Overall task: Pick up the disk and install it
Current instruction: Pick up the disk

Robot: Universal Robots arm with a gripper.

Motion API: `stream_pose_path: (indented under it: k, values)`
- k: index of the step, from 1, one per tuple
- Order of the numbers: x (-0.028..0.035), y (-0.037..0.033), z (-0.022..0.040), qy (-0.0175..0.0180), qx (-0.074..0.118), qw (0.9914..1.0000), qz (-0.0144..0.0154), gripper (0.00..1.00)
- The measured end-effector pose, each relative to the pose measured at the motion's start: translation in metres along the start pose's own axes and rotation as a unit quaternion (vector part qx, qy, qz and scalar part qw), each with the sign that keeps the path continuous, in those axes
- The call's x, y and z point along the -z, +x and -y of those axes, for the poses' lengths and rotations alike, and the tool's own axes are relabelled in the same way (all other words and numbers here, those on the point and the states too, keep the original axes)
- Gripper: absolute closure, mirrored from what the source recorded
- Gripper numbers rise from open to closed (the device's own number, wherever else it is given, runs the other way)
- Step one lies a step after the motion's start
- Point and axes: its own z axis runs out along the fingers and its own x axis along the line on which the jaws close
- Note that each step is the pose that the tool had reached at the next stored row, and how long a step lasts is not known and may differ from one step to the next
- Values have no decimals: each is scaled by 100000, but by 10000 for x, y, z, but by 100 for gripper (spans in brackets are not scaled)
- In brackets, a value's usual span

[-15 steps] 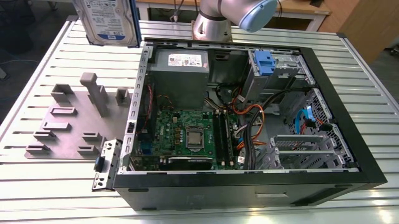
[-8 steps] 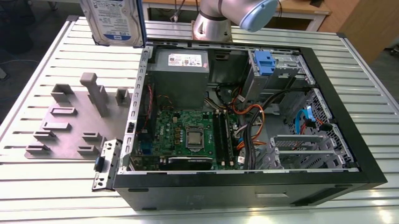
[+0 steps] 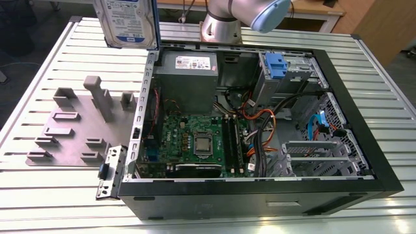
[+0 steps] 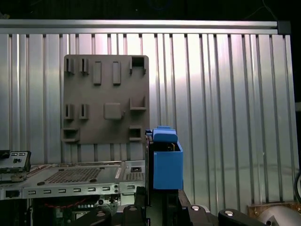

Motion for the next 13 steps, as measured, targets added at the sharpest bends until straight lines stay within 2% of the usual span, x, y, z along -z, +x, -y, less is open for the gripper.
stream_pose_path:
  k: [5, 13]
  values:
    - [2, -2, 41, -3, -1, 100000, 0, 65]
    - [1, -2, 43, 0, -3, 100000, 3, 65]
